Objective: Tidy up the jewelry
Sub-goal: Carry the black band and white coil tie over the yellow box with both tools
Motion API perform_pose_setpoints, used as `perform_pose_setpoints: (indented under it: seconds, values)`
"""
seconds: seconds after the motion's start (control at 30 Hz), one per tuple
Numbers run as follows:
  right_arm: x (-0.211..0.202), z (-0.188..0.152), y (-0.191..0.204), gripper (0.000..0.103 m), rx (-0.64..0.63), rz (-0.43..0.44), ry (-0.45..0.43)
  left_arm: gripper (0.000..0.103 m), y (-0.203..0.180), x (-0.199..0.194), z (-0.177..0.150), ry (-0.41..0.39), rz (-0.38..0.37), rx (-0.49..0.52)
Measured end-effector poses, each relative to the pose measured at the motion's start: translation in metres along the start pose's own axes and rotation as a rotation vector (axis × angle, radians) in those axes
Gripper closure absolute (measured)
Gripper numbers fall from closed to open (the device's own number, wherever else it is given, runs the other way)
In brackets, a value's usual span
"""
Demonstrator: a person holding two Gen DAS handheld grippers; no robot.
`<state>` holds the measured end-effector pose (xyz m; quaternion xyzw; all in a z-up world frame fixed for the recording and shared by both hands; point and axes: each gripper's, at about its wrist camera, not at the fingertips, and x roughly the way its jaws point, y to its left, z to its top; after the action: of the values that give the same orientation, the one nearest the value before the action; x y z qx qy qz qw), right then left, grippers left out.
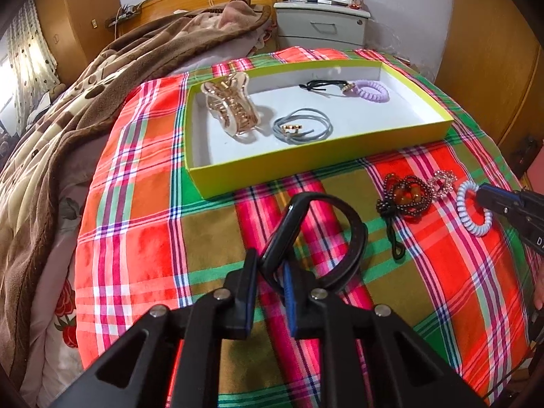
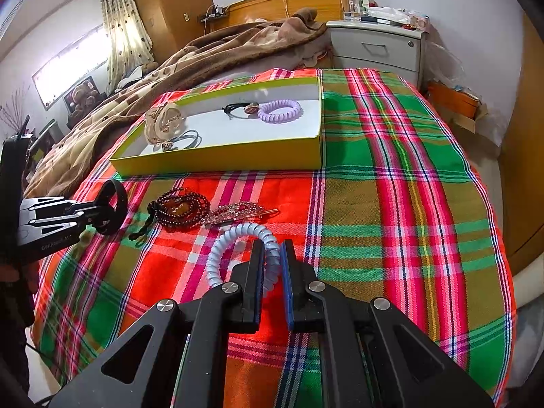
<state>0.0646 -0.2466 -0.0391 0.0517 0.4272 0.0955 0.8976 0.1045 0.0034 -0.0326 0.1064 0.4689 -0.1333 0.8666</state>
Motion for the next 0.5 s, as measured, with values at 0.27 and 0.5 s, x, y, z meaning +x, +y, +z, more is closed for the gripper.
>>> perform_pose_setpoints:
  seconds: [0.27, 0.5]
  values:
    - [-0.003, 0.002, 0.000, 0.093, 0.009, 0.002, -0.010, 0.088, -0.004, -0.007, 0.002, -0.019, -0.005, 0.008]
    - [-0.006, 0.007, 0.000, 0.093, 0.010, 0.000, -0.020, 0.088, -0.004, -0.012, 0.005, -0.032, -0.013, 0.003]
